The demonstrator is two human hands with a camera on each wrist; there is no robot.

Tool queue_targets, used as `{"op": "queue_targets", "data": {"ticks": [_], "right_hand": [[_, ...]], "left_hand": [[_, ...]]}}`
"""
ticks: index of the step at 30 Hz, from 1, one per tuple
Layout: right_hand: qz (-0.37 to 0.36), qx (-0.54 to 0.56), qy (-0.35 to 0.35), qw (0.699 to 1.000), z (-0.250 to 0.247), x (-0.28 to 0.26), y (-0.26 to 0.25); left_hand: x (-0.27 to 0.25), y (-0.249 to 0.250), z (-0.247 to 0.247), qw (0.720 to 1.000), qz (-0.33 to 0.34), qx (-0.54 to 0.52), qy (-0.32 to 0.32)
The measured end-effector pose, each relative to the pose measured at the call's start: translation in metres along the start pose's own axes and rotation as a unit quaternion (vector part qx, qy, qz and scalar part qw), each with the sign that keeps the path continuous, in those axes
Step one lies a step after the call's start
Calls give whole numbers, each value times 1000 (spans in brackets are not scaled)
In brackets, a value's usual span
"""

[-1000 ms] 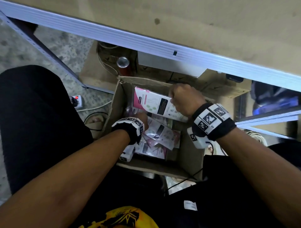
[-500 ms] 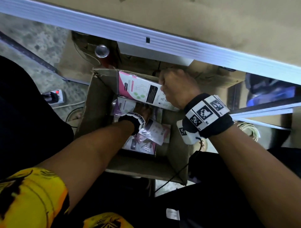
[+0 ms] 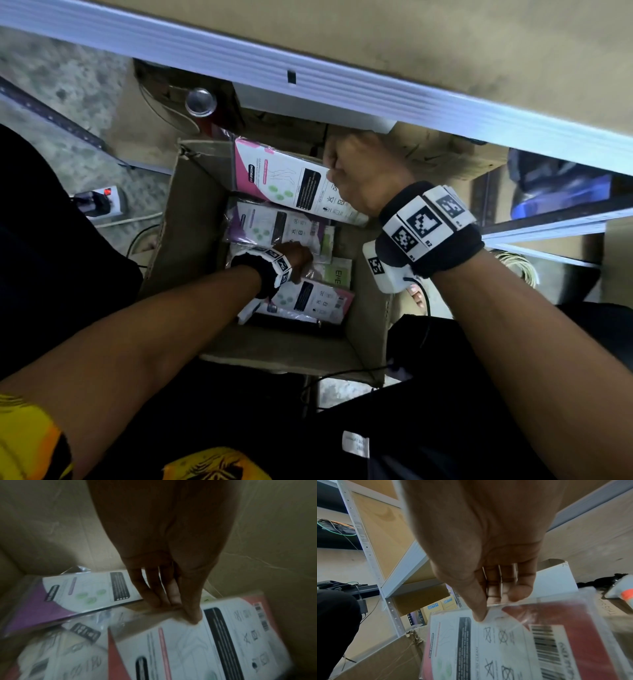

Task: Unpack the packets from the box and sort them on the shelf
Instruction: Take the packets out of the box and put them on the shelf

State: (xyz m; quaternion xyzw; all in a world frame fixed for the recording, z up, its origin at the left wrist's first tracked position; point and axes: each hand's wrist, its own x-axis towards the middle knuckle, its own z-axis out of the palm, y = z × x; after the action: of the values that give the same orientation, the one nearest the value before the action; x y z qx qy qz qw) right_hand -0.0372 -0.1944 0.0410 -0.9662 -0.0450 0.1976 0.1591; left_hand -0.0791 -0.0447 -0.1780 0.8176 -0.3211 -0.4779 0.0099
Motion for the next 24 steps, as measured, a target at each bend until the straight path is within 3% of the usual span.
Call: {"op": "queue_targets", "data": {"ticks": [7, 19, 24], "right_hand": [[-5, 0, 15, 1000, 1, 3, -2], [2, -1, 5, 1000, 4, 4, 2], [6, 0, 7, 1000, 2, 3, 2]], "left_hand": [[-11, -21, 3, 999, -29, 25, -15], [-10, -38, -7, 990, -33, 54, 129], [-2, -49, -28, 979, -53, 9, 195]]}}
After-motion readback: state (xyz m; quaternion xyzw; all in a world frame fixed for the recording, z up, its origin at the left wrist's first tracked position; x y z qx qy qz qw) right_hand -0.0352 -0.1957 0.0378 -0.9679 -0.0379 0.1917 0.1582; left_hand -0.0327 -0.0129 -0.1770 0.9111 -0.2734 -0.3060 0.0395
